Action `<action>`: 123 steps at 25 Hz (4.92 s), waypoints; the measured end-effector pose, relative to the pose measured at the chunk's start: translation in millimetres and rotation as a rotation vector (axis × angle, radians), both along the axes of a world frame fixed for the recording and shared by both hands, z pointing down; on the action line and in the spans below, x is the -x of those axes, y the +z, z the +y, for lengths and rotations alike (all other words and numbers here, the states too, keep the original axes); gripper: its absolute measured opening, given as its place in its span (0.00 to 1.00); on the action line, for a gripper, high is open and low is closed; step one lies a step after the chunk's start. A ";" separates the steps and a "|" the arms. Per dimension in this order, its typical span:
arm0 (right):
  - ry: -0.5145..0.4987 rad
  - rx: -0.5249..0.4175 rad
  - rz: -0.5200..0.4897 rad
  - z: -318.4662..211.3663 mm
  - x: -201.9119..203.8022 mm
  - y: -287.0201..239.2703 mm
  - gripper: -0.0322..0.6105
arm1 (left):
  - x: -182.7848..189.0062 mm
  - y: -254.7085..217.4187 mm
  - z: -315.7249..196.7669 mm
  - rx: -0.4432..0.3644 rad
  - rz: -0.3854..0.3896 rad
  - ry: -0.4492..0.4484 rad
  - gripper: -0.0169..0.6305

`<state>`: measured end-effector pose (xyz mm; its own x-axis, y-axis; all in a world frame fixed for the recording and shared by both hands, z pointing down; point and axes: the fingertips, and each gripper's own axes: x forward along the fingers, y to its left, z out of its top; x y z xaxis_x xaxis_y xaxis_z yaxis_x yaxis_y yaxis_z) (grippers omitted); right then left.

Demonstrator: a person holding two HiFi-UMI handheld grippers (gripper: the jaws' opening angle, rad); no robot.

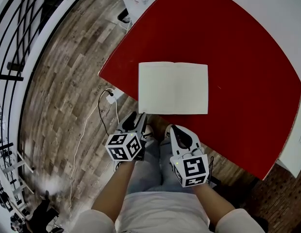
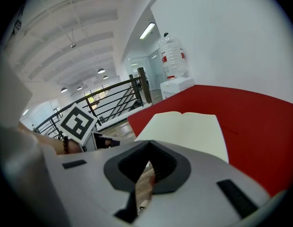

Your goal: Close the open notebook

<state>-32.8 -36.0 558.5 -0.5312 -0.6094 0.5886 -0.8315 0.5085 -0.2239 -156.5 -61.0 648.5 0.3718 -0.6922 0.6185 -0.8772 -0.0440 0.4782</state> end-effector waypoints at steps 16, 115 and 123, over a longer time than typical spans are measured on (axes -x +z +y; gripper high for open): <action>0.009 0.026 0.009 -1.7 4.4 13.3 0.06 | 4.3 26.8 -6.1 0.121 0.267 -0.113 0.14; 0.359 0.069 -0.019 -23.6 -184.8 18.7 0.06 | -256.3 0.3 -15.6 0.035 -0.188 0.614 0.17; 0.277 -0.007 0.017 -21.8 -161.7 -32.5 0.06 | -210.1 -77.9 -14.5 -0.084 -0.227 0.566 0.09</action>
<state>128.8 -57.9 526.1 -0.3342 -0.7341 0.5912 -0.9425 0.2629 -0.2063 53.6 -75.5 570.5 0.5613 -0.4758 0.6771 -0.7864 -0.5616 0.2572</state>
